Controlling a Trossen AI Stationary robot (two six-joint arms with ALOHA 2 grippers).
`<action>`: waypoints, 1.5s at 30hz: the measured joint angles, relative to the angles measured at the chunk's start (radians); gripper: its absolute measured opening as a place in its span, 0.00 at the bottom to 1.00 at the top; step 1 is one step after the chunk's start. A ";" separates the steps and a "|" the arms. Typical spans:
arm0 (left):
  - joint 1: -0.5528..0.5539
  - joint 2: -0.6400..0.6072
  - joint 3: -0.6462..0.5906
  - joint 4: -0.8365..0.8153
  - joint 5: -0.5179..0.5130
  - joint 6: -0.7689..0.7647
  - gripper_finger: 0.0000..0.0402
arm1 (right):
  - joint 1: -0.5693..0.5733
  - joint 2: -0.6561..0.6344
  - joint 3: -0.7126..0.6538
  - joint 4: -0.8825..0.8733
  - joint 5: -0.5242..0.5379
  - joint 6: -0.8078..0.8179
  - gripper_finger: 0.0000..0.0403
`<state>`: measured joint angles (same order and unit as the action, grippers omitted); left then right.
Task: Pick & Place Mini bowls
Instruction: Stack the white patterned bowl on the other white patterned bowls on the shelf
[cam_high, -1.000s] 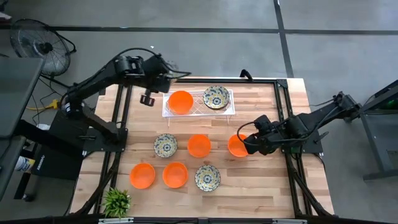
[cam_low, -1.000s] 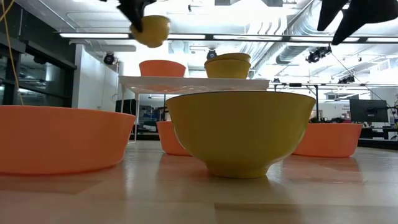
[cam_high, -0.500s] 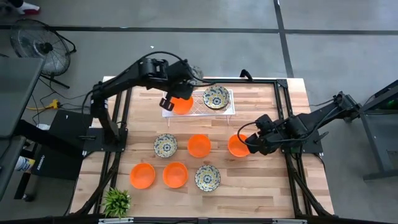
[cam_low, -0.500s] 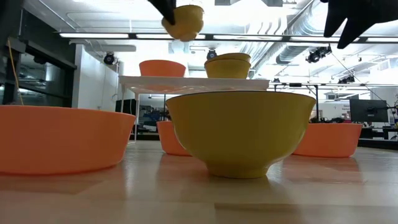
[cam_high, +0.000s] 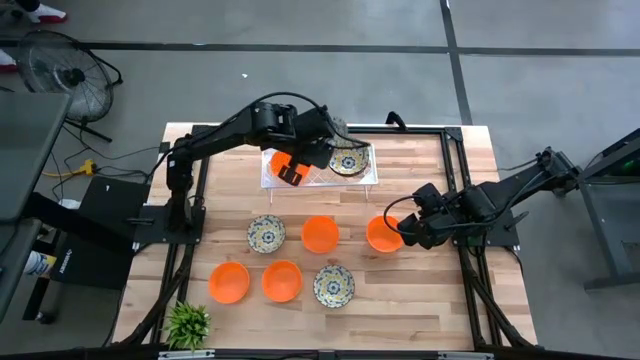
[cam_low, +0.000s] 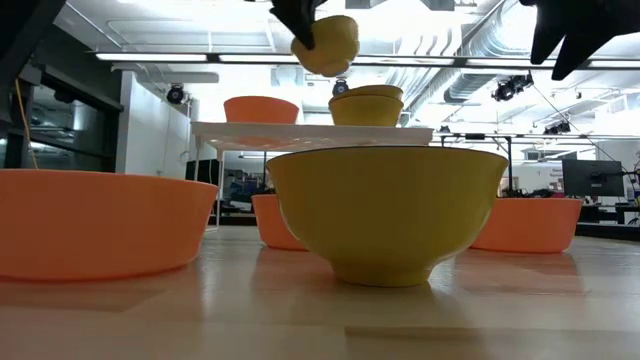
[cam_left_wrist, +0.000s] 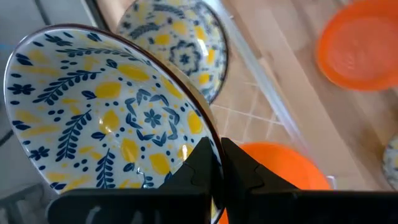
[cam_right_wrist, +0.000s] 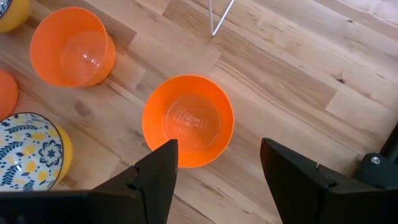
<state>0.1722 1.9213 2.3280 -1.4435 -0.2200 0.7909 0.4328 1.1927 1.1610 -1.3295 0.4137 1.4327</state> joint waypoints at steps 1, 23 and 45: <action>-0.005 0.000 0.000 0.007 0.008 0.009 0.01 | 0.000 0.000 0.000 -0.002 0.000 -0.002 0.54; -0.029 0.129 -0.002 0.096 -0.025 0.340 0.01 | 0.000 0.000 0.000 -0.012 0.002 -0.098 0.54; -0.006 0.148 -0.001 0.144 -0.043 0.363 0.01 | 0.000 0.000 0.000 -0.012 0.006 -0.133 0.54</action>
<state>0.1664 2.0697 2.3272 -1.2994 -0.2629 1.1535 0.4328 1.1931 1.1614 -1.3418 0.4198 1.2998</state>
